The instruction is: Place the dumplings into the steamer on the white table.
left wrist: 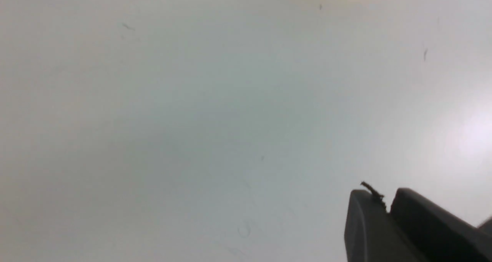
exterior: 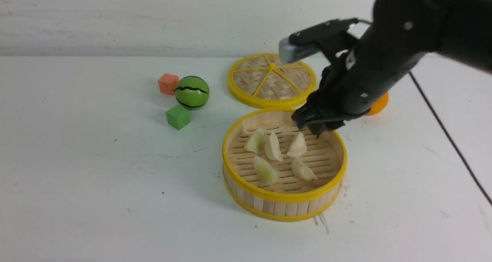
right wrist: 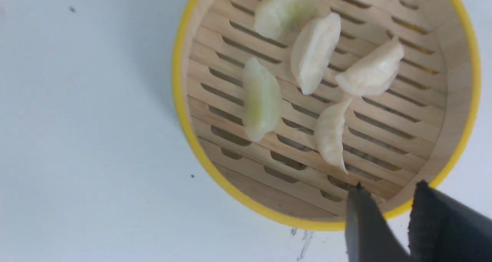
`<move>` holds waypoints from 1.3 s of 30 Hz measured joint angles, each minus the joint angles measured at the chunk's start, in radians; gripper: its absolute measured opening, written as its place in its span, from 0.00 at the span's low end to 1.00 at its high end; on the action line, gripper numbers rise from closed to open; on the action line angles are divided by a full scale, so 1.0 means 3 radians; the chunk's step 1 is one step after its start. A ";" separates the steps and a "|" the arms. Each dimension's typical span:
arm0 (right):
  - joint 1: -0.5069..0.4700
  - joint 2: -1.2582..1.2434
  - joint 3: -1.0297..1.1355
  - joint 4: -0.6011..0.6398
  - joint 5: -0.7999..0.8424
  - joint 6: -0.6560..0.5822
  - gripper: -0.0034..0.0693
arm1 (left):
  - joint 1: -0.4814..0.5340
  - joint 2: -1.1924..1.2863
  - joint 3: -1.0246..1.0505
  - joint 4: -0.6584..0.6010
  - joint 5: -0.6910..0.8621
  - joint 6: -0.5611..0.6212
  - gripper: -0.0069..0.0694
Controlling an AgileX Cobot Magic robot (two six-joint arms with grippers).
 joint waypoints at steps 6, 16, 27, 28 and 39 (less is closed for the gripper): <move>0.0000 -0.1067 0.0913 0.0261 -0.0748 -0.0155 0.08 | 0.0000 -0.0633 0.0145 0.0327 -0.0186 -0.0481 0.21; 0.0000 -0.2692 0.2345 0.0437 -0.2021 -0.0350 0.04 | 0.0000 -0.0769 0.0158 0.0467 -0.0272 -0.0593 0.21; 0.0000 -0.3440 0.2753 0.0448 -0.2273 -0.0350 0.05 | 0.0000 -0.0769 0.0158 0.0473 -0.0273 -0.0596 0.23; 0.0000 -0.3443 0.2753 0.0448 -0.2273 -0.0350 0.05 | 0.0000 -0.0769 0.0158 0.0473 -0.0273 -0.0596 0.23; 0.0000 -0.3443 0.2757 0.0448 -0.2273 -0.0350 0.06 | 0.0000 -0.0769 0.0158 0.0474 -0.0273 -0.0596 0.24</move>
